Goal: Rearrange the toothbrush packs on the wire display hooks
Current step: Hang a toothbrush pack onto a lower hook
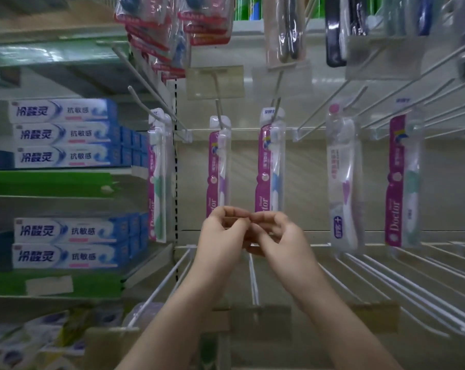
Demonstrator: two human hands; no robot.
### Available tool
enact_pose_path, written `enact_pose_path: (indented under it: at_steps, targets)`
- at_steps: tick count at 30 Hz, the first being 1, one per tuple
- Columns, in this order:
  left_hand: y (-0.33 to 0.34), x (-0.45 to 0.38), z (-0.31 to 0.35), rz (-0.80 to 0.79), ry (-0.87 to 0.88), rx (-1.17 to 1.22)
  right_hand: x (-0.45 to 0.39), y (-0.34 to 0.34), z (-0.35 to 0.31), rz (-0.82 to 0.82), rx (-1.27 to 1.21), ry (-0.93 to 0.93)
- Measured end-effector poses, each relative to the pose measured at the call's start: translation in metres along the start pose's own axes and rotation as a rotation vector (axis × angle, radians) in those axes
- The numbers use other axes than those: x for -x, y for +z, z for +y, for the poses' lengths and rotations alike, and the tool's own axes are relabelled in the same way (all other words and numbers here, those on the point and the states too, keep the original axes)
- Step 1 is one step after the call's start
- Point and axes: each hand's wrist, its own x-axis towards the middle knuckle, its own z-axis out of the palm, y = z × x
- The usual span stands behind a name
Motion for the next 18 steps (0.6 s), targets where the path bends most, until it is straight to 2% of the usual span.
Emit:
enact_pose_path:
  at_steps: [10, 18]
  targets:
    - [-0.008, -0.048, 0.03, 0.1, -0.097, -0.089, -0.047, 0.018, -0.028, -0.026, -0.008, 0.126]
    - [-0.015, -0.063, 0.079, 0.129, -0.297, -0.208, -0.057, 0.027, -0.08, -0.002, -0.103, 0.326]
